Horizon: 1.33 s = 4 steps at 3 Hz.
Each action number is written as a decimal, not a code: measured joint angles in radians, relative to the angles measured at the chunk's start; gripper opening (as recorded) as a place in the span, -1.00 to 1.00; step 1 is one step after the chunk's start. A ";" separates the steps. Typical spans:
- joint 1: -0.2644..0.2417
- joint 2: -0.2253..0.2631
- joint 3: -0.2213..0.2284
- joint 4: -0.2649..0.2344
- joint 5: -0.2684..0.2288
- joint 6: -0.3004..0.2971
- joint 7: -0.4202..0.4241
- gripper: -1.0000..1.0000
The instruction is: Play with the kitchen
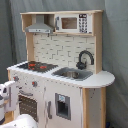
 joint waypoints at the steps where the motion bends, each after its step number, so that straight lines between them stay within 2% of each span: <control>1: 0.060 0.000 -0.049 -0.002 -0.001 -0.051 -0.053 1.00; 3: 0.177 -0.002 -0.074 -0.015 -0.041 -0.164 -0.193 1.00; 4: 0.209 -0.002 -0.080 -0.015 -0.049 -0.198 -0.286 1.00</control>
